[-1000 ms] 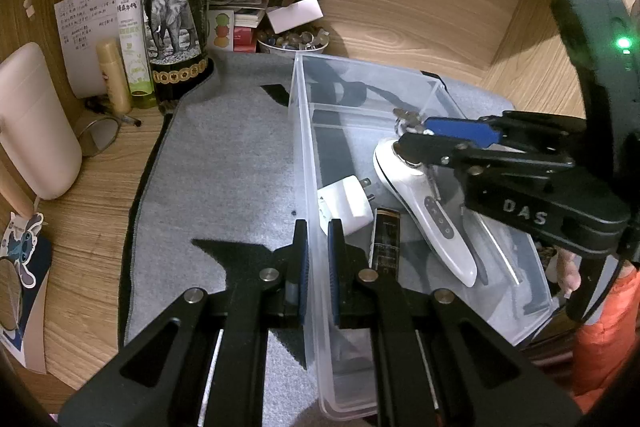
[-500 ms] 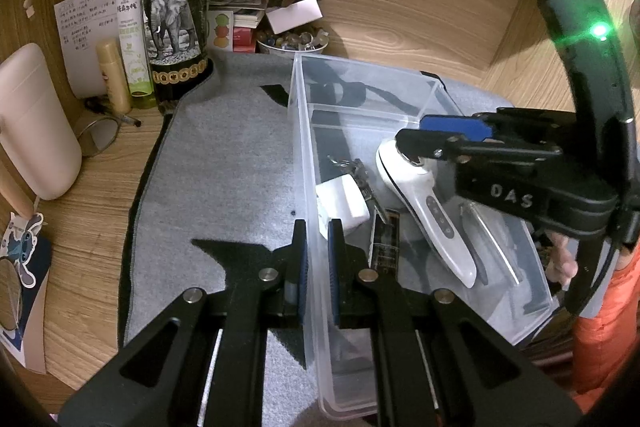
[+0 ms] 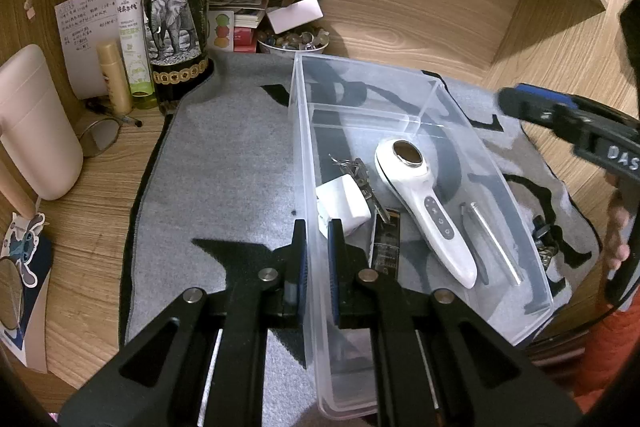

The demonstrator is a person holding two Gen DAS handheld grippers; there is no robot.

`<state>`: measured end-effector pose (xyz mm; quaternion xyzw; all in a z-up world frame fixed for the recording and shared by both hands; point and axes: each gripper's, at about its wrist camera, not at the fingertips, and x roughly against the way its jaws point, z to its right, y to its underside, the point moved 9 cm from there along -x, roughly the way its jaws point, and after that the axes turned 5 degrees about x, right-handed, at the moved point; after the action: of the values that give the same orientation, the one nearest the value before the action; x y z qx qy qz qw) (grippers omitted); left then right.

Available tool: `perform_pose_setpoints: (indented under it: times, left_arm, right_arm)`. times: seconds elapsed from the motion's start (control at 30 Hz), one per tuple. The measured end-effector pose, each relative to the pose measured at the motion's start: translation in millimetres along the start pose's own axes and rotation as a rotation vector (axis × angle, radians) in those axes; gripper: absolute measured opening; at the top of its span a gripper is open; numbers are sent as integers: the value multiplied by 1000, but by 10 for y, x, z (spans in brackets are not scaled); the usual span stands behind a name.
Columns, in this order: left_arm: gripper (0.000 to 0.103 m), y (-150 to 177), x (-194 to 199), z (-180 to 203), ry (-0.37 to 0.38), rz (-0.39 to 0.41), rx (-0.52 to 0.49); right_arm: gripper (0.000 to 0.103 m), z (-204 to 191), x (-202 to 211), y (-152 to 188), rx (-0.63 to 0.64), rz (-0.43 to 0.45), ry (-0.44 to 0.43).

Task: Organize rigid objects
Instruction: 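Drop the keys into the clear box and open the right gripper, then move the right gripper toward the silver metal cylinder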

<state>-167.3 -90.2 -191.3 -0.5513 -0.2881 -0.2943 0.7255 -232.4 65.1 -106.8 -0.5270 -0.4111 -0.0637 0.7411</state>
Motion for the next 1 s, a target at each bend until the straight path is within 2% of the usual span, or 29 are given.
perform_pose_setpoints:
  times: [0.17,0.33,0.67,0.87,0.97,1.0]
  left_arm:
    - [8,-1,0,1,-2,0,-1]
    - [8,-1,0,-8,-2,1,-2]
    - [8,-5,-10,-32,-4,1,-5]
    - [8,-4,-5,-32,-3,2,-4]
    - [8,4,4,-38,0,2,0]
    - [8,5,5,-40,0,2,0]
  right_arm:
    - [43,256,180,120,-45,8,55]
    - [44,418,177,428,-85,-47,94]
    - [44,274,-185,1083,-150,-195,23]
    - [43,178,-333,1280,-154,-241,6]
    - [37,179,-379,1323,-167,-229,16]
    - [32,176,-405,1343,-164,-230,21]
